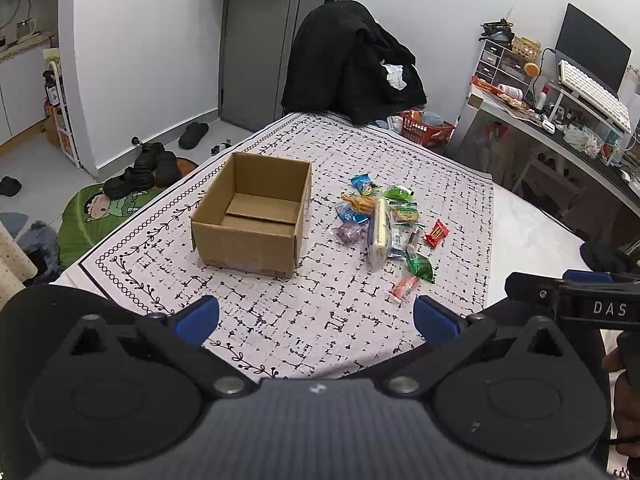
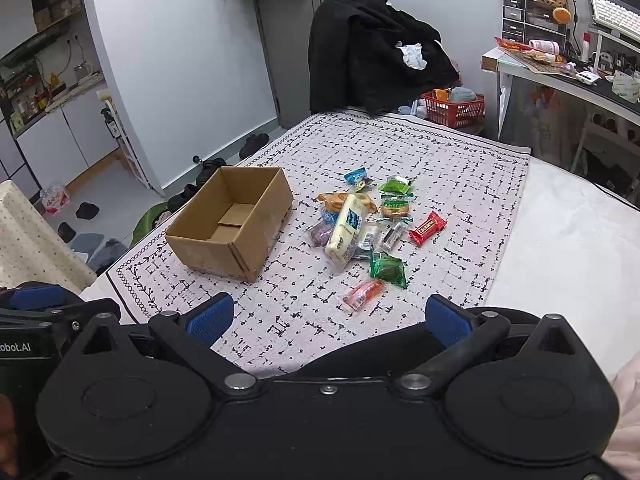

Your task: Organize snacks

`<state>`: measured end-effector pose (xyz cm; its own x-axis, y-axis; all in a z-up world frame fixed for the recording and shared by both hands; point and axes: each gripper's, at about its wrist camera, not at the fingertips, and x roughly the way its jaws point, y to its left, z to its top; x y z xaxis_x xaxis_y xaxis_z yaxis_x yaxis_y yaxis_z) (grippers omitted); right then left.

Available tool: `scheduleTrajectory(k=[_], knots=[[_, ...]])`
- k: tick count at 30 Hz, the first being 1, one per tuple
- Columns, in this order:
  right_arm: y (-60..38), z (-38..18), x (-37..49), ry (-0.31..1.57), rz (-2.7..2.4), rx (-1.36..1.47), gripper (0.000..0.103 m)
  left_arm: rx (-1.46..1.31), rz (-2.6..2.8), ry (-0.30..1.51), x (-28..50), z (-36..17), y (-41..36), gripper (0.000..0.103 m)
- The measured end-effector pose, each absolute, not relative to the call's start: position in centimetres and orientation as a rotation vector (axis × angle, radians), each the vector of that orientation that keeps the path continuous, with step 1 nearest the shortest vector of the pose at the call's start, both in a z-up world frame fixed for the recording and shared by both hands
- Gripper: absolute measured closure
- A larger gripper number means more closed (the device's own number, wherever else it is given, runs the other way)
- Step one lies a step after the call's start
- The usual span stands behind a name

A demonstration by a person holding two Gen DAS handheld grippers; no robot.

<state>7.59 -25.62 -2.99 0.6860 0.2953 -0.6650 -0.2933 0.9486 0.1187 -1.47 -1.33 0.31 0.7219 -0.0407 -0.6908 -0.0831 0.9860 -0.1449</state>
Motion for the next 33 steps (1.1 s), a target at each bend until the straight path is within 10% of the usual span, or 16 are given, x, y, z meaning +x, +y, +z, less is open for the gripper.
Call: scheduleTrajectory(k=[33], knots=[[-25.85,-2.88,7.92,0.746,0.333,0.003,0.000,-0.180,0.035,0.764,-1.71,0.61,-1.30,0.000]])
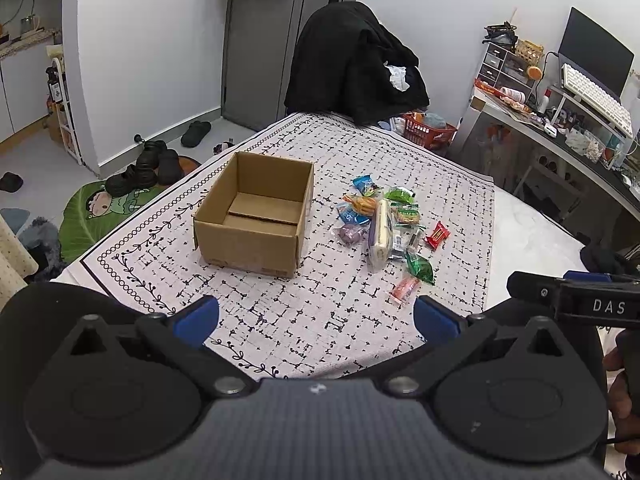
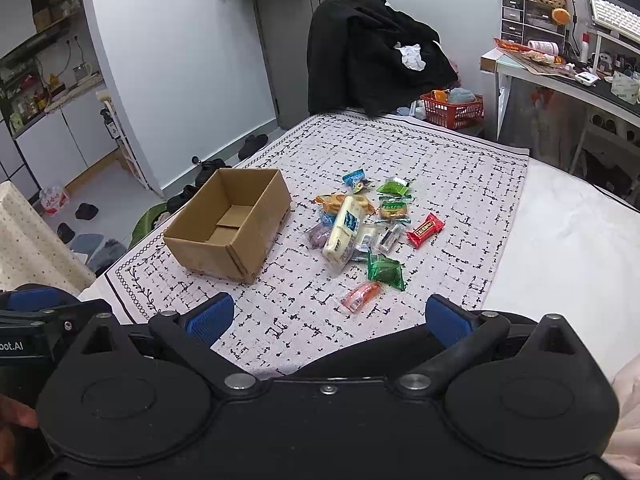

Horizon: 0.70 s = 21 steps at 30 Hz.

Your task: Organize snacks

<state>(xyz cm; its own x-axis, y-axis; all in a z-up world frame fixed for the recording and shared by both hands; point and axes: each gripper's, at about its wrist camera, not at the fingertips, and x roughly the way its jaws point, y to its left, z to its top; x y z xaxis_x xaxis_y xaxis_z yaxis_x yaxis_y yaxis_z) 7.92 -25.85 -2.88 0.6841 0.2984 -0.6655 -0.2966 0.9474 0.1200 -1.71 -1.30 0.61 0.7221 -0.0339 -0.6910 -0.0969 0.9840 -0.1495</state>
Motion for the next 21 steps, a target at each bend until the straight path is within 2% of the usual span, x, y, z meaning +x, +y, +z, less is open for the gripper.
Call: scheduleTrajectory(k=[21], knots=[[-26.8,-3.1,9.0,0.752,0.337,0.005,0.000,-0.190,0.008,0.789,-0.1,-0.2,-2.4,0.000]])
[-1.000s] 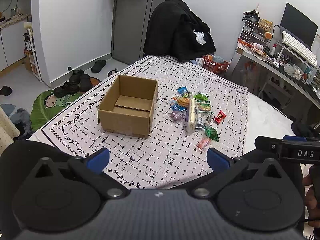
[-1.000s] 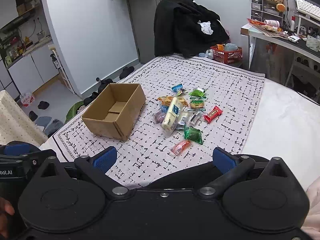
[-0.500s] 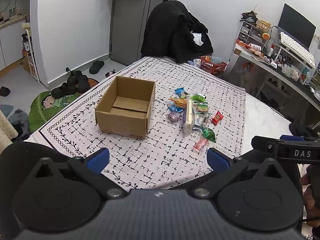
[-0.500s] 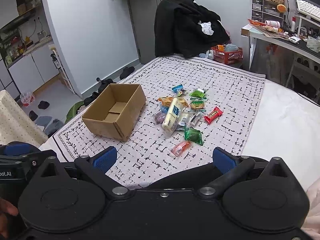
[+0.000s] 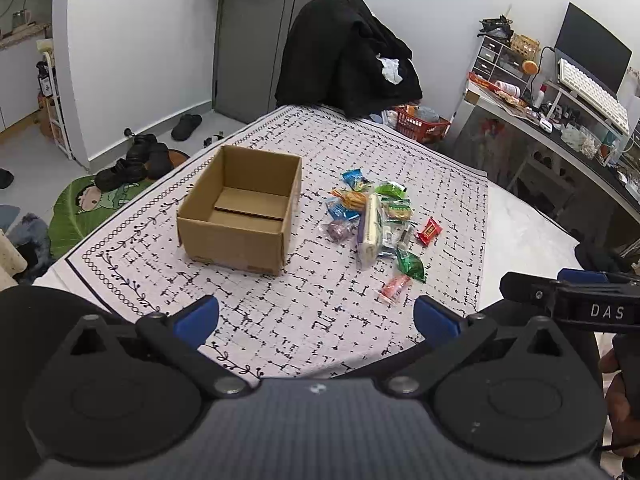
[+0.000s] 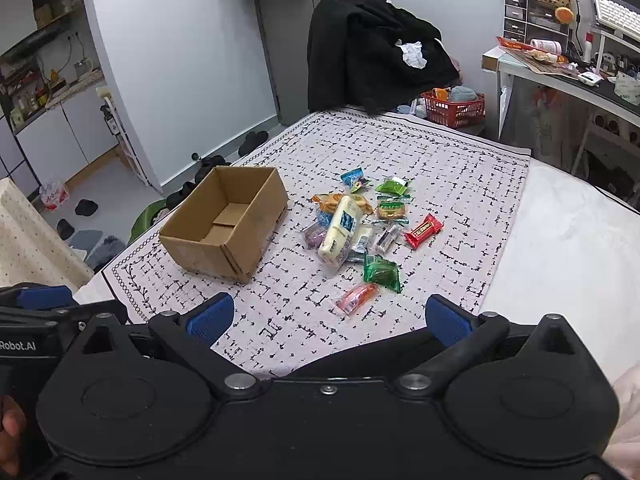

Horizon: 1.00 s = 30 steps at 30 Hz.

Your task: Organize snacks

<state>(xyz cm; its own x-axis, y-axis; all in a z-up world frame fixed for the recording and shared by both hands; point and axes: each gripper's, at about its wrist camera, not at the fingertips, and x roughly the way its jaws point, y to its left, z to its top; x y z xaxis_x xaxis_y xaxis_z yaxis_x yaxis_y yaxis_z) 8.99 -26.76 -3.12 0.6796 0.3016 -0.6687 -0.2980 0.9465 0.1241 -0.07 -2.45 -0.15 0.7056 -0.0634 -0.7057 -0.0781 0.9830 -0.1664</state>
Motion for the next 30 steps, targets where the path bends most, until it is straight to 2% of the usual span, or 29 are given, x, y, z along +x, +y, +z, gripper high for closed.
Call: scheduleTrajectory(k=[21,27,30], knots=[[-30.1,-7.3,14.8,0.814,0.365,0.130,0.000,-0.201,0.034,0.793,5.0,-2.3,-4.8,0.000],[-30.6,-9.1,16.8,0.861,0.369,0.170,0.006,-0.219,0.005,0.836,7.2,-4.3,-6.3,0.002],[-30.9,-9.8,17.8,0.879,0.368,0.195,0.014,-0.222,-0.004,0.848,8.1,-5.3,-6.9,0.002]])
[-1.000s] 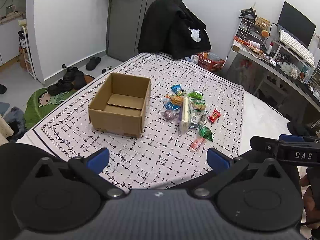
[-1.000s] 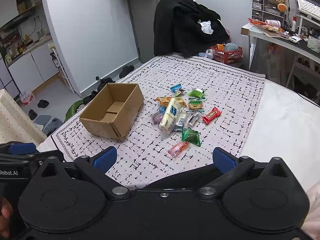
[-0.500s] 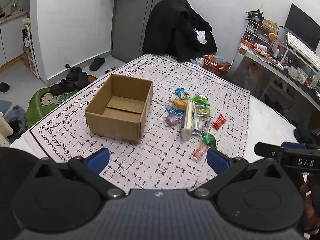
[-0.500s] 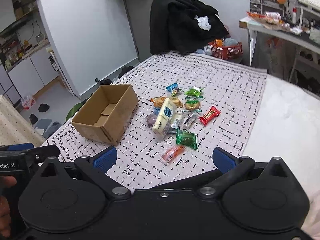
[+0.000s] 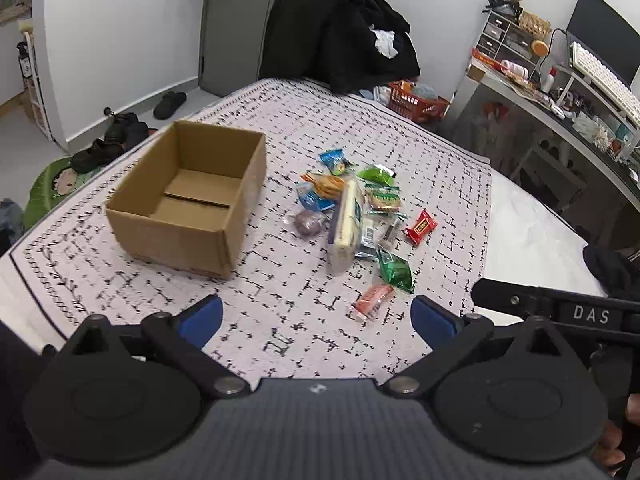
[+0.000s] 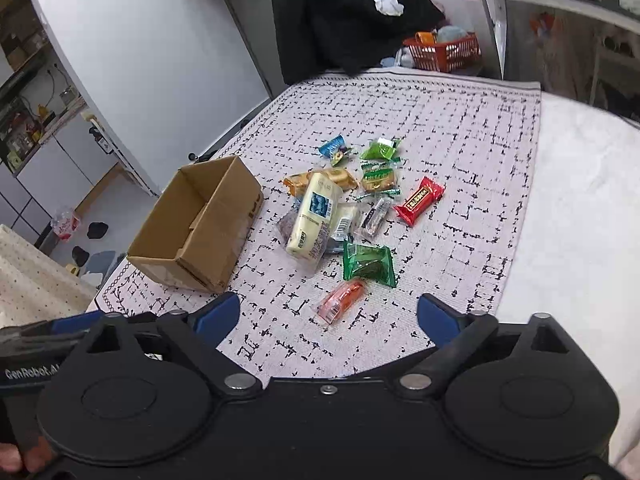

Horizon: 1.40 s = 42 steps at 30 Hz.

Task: Organize snacks
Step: 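Grasp the orange-red candy with the left tool while the right tool grasps the green candy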

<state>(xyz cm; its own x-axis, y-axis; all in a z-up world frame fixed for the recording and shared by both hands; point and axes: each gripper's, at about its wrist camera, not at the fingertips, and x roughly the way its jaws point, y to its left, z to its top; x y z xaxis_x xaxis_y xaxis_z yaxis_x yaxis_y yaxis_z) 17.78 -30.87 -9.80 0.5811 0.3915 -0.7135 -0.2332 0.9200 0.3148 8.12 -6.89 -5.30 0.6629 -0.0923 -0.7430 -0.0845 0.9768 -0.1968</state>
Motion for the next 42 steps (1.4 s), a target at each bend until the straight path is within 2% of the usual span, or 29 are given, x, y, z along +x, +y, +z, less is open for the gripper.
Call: scheduleTrajectory(k=[6,10,21,23,26,42], knots=[[-31.9,-11.0,19.6,0.899,0.362,0.268,0.016,-0.231,-0.022,0.878,10.1,-7.1,-7.9,0.007],[-32.0,-11.9,21.1,0.927,0.350,0.292,0.027,-0.232,-0.031,0.906,11.6,-8.3,-8.7,0.012],[-32.3,-14.9,24.8,1.012,0.347,0.372,0.029,-0.240,-0.060,0.981,15.5,-11.9,-10.5,0.024],[-32.4,-15.5,25.4,1.031,0.354,0.393,0.037,-0.239,-0.067,0.995,16.2,-12.5,-10.9,0.026],[-32.4,-16.3,26.4,1.055,0.348,0.415,0.042,-0.241,-0.072,1.018,17.3,-13.4,-11.4,0.030],[-31.9,-20.1,30.7,1.181,0.318,0.478,0.040,-0.262,-0.075,1.165,22.6,-19.5,-13.4,0.044]])
